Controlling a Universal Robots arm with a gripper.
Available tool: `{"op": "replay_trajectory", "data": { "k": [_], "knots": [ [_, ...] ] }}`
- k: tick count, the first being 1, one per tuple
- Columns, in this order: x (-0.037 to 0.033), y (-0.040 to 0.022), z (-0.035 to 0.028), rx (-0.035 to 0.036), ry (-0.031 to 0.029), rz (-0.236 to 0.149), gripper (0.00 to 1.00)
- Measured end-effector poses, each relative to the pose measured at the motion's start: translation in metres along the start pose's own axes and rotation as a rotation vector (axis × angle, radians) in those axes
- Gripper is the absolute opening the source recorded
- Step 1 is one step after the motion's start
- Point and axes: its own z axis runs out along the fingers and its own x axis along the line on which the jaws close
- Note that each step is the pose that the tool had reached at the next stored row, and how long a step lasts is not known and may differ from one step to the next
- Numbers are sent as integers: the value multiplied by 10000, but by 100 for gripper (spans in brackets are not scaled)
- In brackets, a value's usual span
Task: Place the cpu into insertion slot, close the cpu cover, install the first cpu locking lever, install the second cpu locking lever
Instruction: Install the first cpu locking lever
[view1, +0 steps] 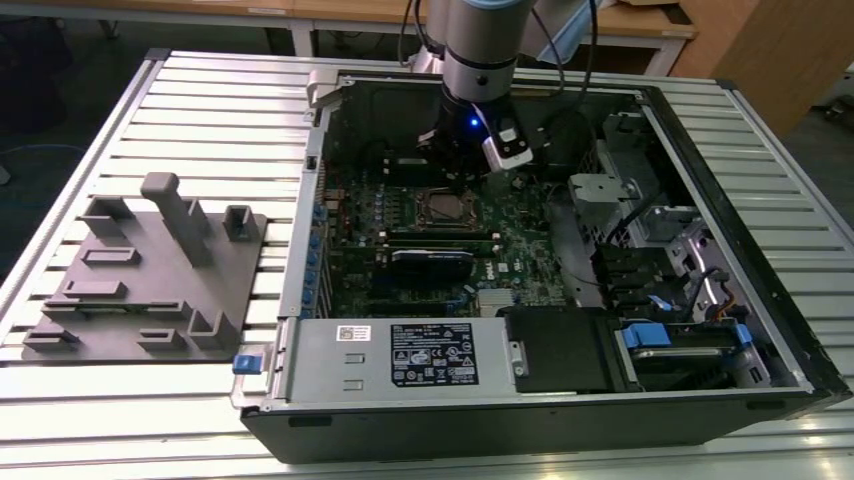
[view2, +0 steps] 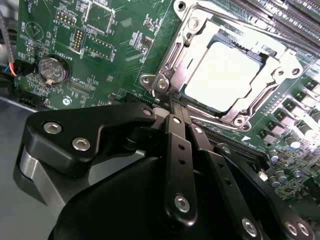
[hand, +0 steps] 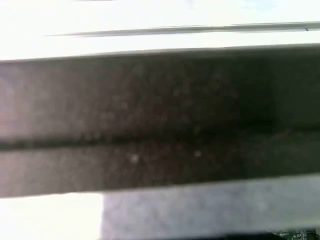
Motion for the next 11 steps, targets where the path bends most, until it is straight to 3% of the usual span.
{"op": "replay_trajectory", "data": {
  "k": [6, 11],
  "knots": [
    [6, 0, -26, -190, 20, 6, 10],
    [66, -8, -29, -319, 31, 11, 10]
  ]
}}
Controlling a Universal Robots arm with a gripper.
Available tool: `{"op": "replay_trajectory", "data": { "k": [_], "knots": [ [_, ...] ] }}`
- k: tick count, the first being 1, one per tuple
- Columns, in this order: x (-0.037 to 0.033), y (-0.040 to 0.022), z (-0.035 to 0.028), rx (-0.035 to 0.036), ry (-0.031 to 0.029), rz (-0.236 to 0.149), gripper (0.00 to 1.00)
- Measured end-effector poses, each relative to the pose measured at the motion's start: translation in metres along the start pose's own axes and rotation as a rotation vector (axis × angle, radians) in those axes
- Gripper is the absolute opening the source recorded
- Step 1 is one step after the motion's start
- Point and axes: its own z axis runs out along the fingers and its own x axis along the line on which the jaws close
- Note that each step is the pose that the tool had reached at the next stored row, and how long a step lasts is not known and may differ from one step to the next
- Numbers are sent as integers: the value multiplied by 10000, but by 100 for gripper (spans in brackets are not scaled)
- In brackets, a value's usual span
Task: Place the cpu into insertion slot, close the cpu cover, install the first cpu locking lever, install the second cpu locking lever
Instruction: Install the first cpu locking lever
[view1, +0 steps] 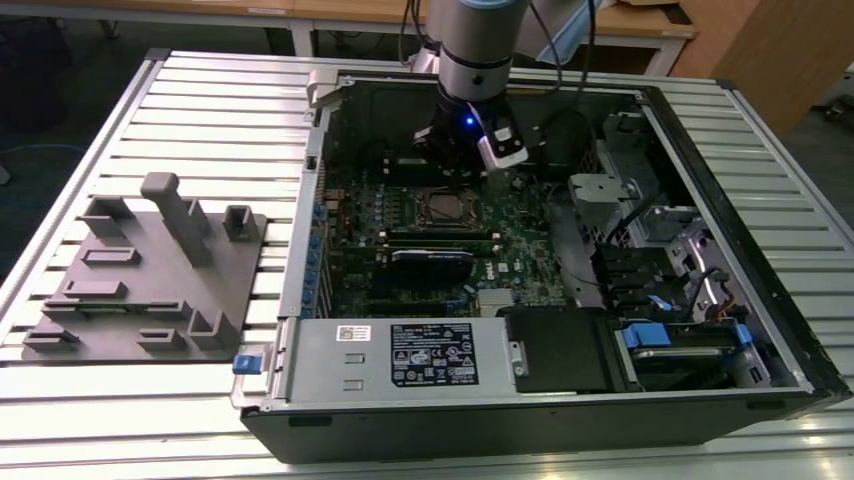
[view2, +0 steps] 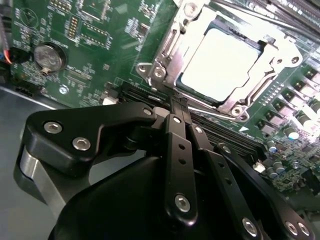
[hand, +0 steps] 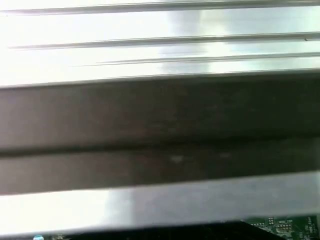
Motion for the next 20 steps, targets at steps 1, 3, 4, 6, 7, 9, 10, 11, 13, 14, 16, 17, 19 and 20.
{"op": "replay_trajectory", "data": {
  "k": [1, 3, 4, 6, 7, 9, 10, 11, 13, 14, 16, 17, 19, 20],
  "knots": [
    [9, -1, 0, -13, 1, 0, 10],
    [10, -1, -1, -54, 5, 0, 10],
    [10, -1, 0, -85, 6, 2, 10],
    [10, -1, -1, -129, 10, 4, 10],
    [10, -1, 0, -155, 11, 4, 10],
    [10, 0, 0, -176, 12, 5, 10],
    [9, 0, 0, -177, 13, 5, 10],
    [7, 0, 0, -179, 13, 4, 10],
    [1, -1, 0, -178, 13, 4, 10],
    [-3, -1, 0, -178, 13, 5, 10],
    [-6, 0, 0, -177, 13, 6, 10],
    [-6, 0, 0, -177, 13, 7, 10],
    [-10, 0, 1, -177, 14, 3, 10],
    [-11, 0, 1, -177, 14, 5, 10]
  ]
}}
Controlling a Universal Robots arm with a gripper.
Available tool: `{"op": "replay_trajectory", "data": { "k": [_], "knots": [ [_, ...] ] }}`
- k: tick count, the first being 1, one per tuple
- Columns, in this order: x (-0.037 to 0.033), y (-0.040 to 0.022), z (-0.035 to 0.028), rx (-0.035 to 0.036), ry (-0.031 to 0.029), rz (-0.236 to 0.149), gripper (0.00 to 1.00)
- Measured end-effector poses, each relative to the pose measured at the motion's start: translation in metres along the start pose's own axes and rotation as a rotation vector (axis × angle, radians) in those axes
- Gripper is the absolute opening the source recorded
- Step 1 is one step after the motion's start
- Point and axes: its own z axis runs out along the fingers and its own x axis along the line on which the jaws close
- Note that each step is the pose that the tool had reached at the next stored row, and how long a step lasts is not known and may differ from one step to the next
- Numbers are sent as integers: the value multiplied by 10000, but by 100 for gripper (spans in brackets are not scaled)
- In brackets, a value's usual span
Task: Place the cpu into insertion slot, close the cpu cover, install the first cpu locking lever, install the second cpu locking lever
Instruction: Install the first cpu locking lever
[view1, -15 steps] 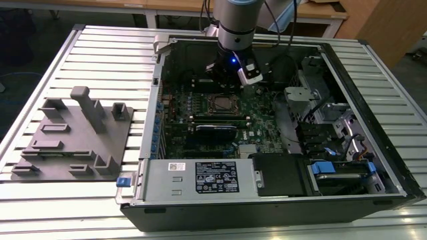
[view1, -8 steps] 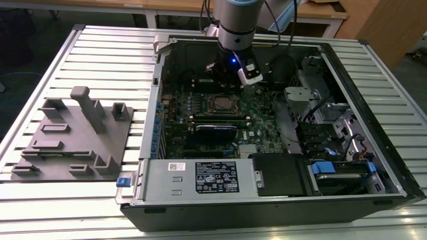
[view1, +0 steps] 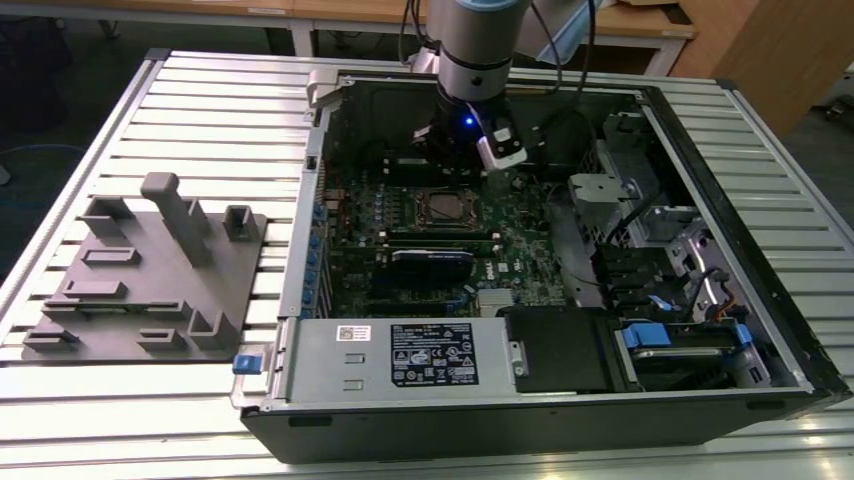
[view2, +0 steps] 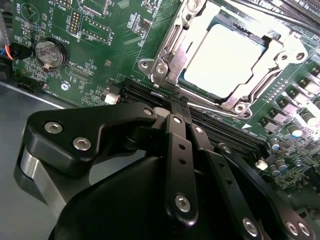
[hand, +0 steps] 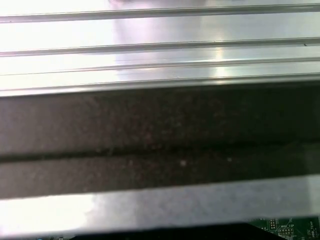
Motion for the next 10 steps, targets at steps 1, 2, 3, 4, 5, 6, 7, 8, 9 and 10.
{"op": "replay_trajectory", "data": {
  "k": [1, 2, 3, 4, 5, 6, 7, 8, 9, 10],
  "knots": [
    [-3, 0, 1, -1, 0, -1, 10],
    [-5, 0, 1, 0, 0, -1, 10],
    [-5, 0, 1, 0, 0, 1, 10],
    [-6, 0, 3, 0, 0, 0, 10],
    [-7, 0, 5, -1, -1, -1, 10],
    [-8, 0, 6, -1, -1, -1, 10],
    [-8, 0, 8, -1, -1, 0, 10],
    [-8, 0, 9, -1, -1, 0, 10],
    [-8, -1, 10, -1, -1, 0, 10],
    [-8, -1, 12, 2, -1, 0, 10]
  ]
}}
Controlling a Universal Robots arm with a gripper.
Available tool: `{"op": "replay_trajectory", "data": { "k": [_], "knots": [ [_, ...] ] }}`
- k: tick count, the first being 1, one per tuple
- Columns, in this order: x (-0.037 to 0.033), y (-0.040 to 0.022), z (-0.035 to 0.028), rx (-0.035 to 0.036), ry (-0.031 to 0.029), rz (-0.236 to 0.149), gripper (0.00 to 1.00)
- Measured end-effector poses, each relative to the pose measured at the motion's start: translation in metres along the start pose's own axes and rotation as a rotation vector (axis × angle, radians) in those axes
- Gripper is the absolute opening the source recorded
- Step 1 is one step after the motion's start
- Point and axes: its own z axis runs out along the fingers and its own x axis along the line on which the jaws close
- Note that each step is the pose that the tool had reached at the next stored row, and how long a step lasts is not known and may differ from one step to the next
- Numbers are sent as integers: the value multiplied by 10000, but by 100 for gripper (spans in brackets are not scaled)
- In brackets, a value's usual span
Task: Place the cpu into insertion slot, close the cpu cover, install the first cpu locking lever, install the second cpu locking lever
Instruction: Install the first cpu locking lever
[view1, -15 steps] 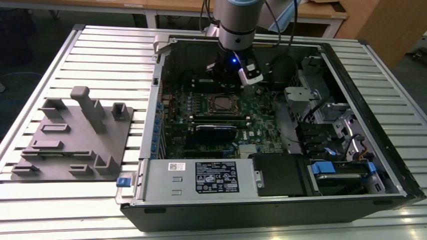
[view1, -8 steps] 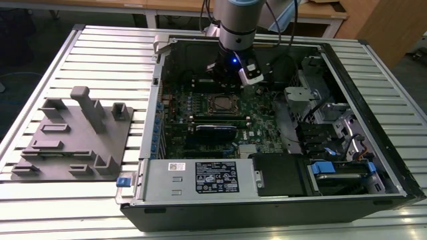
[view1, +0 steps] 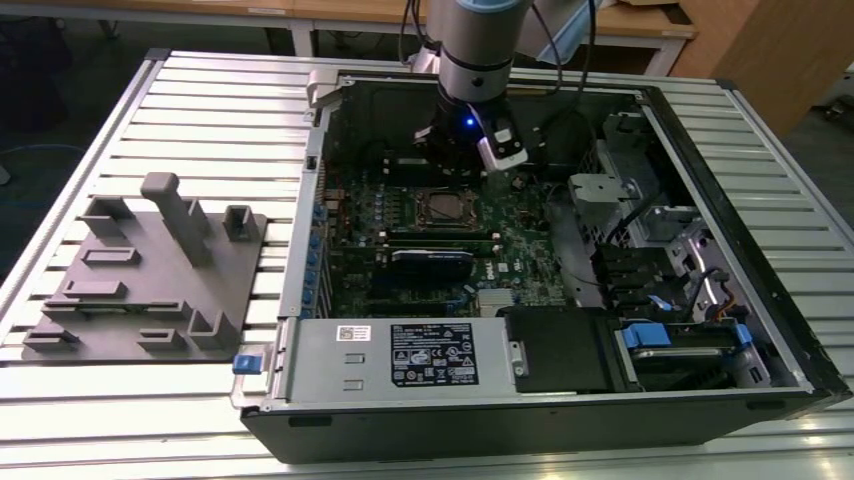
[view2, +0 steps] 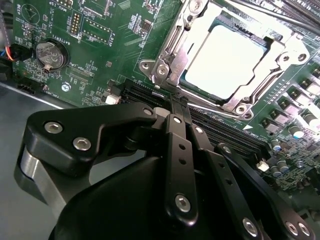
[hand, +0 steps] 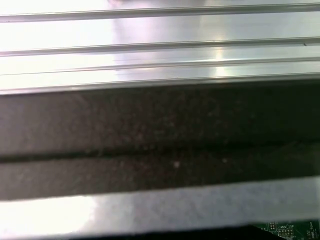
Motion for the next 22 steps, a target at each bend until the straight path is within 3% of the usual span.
{"op": "replay_trajectory", "data": {
  "k": [22],
  "knots": [
    [-9, -7, 13, 18, 0, -1, 10]
  ]
}}
